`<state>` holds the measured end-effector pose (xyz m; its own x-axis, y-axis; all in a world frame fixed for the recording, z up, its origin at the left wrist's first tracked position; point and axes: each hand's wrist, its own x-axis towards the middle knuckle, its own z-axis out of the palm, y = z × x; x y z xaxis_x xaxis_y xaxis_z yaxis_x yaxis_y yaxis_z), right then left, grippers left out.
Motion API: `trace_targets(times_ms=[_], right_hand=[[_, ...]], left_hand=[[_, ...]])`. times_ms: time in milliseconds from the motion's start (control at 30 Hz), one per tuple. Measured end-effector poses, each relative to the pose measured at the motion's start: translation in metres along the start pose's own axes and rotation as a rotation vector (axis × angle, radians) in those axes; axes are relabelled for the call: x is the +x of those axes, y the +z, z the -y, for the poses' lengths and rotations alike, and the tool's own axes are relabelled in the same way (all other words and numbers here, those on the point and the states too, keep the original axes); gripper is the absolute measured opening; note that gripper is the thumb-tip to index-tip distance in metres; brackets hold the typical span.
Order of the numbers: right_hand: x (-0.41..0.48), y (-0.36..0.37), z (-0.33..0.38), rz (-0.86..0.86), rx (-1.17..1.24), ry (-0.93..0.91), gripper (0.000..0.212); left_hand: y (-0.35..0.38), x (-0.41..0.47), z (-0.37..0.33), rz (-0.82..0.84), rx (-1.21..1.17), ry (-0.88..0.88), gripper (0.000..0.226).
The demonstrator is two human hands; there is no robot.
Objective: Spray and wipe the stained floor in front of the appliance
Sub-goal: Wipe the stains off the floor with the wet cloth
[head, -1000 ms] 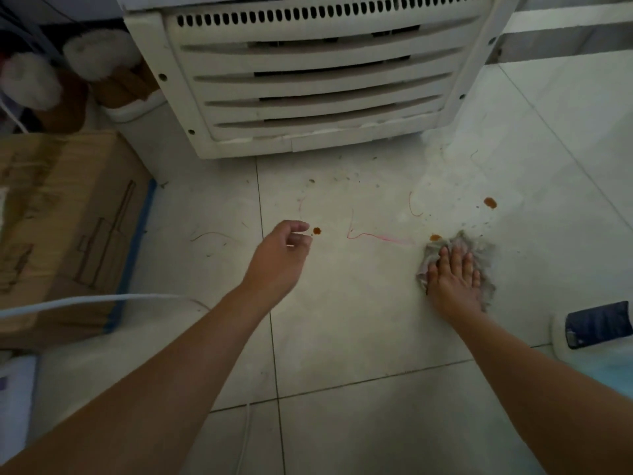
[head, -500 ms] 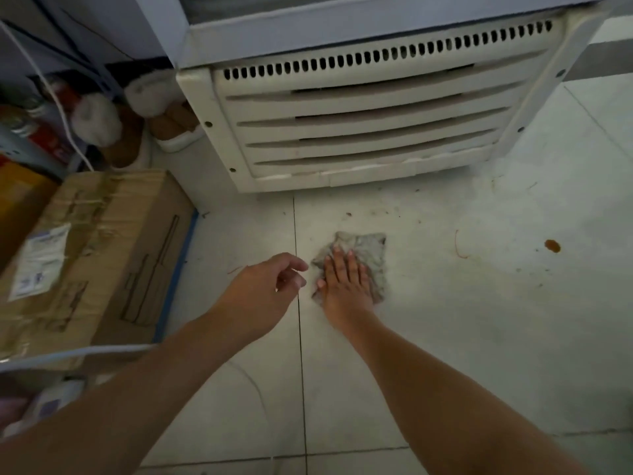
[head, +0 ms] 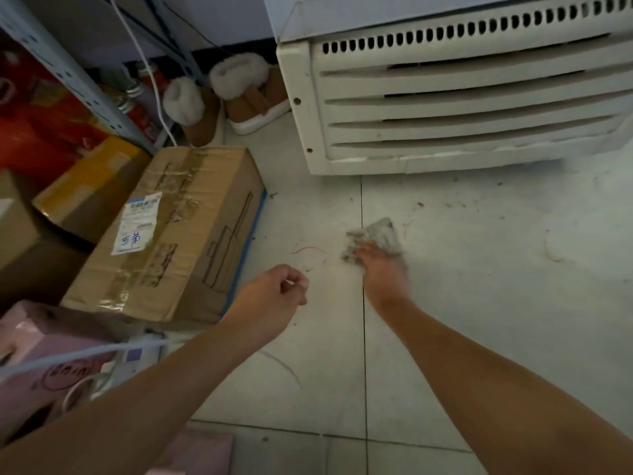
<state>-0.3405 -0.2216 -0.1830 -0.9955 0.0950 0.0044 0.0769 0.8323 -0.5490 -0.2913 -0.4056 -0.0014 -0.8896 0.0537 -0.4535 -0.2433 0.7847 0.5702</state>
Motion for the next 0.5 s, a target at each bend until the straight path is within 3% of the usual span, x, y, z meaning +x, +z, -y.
trace_targets(times_ms=[67,133,233,367,433,500], right_hand=[[0.012,-0.026,-0.007,-0.109,0.209,0.272,0.039],[0.025,-0.051,-0.003,-0.175,0.453,0.399,0.034],[0.027,-0.081,0.021,-0.231,0.655,0.333,0.033],[-0.009,-0.076,0.080,-0.228,0.555,0.061,0.030],[-0.039,-0.047,0.100,-0.084,0.522,-0.045,0.027],[-0.062,-0.002,0.105,0.141,0.512,0.017,0.026]], left_hand=[[0.002,-0.002,-0.007,0.015,0.000,0.028,0.015],[0.002,-0.005,-0.012,0.039,0.000,0.046,0.015],[-0.006,-0.007,-0.020,0.015,-0.026,0.084,0.019],[-0.015,-0.013,-0.029,-0.103,-0.074,0.146,0.015],[-0.009,-0.018,-0.032,-0.158,-0.003,0.197,0.011],[0.004,-0.013,-0.033,-0.185,0.057,0.222,0.013]])
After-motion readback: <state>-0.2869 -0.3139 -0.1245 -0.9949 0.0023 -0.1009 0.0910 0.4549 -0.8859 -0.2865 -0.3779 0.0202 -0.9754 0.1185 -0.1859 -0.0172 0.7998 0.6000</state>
